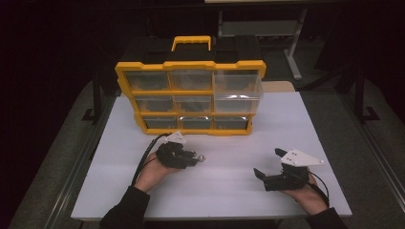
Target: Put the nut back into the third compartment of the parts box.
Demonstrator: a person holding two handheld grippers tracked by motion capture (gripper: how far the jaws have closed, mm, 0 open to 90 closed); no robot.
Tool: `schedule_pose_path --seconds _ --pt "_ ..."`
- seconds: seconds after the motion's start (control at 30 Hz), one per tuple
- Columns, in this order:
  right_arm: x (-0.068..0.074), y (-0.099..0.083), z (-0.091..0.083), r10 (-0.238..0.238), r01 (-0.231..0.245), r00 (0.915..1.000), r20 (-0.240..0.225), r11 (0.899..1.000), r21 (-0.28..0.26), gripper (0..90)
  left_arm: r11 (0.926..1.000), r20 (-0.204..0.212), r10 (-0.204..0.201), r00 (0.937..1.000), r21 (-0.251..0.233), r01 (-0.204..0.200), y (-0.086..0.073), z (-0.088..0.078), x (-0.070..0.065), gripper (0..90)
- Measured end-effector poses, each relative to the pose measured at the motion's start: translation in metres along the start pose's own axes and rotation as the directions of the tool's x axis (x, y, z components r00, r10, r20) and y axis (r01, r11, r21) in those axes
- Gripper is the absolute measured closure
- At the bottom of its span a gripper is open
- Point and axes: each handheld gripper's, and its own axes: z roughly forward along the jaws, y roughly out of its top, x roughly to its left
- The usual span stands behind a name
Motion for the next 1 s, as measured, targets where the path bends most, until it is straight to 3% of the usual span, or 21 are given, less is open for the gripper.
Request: schedule_pose_path --seconds 0.2,0.27,0.37,0.4,0.47,0.53,0.73,0.8,1.0 --pt "0.000 0.000 -0.001 -0.002 0.002 1.0000 0.003 1.000 -0.005 0.0 0.9992 -0.013 0.026 0.9996 0.030 -0.025 -0.001 0.003 0.001 63.2" --pt "0.000 0.000 -0.001 -0.001 0.001 1.0000 0.002 1.000 -0.005 0.0 0.9996 -0.016 0.021 0.9996 0.018 -0.021 -0.001 0.005 0.001 63.5" --pt "0.000 0.000 0.000 -0.002 0.002 1.0000 0.002 1.000 -0.005 0.0 0.9980 -0.013 0.047 0.9988 0.042 -0.046 -0.001 0.005 0.001 65.0" --pt "0.000 0.000 0.000 -0.002 0.002 1.0000 0.002 1.000 -0.004 0.0 0.9989 -0.015 0.036 0.9992 0.032 -0.036 -0.001 0.007 0.000 65.1" --pt "0.000 0.000 -0.001 0.002 -0.002 1.0000 0.003 1.000 -0.005 0.0 0.9961 -0.010 0.068 0.9976 0.057 -0.067 -0.001 0.006 0.002 65.1" --pt "0.001 0.000 -0.001 0.003 -0.003 1.0000 0.003 1.000 -0.006 0.0 0.9983 -0.013 0.044 0.9989 0.038 -0.044 -0.001 0.010 -0.001 65.0" --pt "0.000 0.000 0.000 0.000 0.000 1.0000 0.002 1.000 -0.005 0.0 0.9972 -0.013 0.052 0.9986 0.054 -0.051 -0.001 0.012 -0.002 66.6" --pt "0.000 0.000 0.000 0.000 0.000 1.0000 0.000 1.000 -0.004 0.0 0.9934 -0.010 0.085 0.9964 0.078 -0.084 -0.001 0.012 -0.001 67.8" --pt "0.001 0.000 0.000 -0.003 0.003 1.0000 -0.001 1.000 -0.004 0.0 0.9919 -0.010 0.099 0.9951 0.081 -0.098 -0.001 0.012 -0.001 70.1"
